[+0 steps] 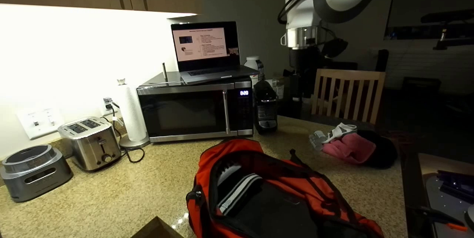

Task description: Remove the bottle out of the bag

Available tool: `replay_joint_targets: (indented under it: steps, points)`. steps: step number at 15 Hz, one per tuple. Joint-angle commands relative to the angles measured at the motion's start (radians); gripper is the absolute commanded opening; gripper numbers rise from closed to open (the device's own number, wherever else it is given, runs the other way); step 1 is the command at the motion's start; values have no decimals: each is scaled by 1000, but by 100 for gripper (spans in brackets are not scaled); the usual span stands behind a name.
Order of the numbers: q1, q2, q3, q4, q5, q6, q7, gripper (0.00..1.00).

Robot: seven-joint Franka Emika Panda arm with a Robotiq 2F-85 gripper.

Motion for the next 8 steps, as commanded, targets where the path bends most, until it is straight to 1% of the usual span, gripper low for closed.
replay_joint_targets:
  steps: [1, 3, 8]
  points:
    - [3, 29, -3, 41, 23, -2, -156, 100]
    - [1, 25, -3, 47, 12, 3, -201, 100]
    - [-2, 13, -6, 47, 13, 22, -232, 100]
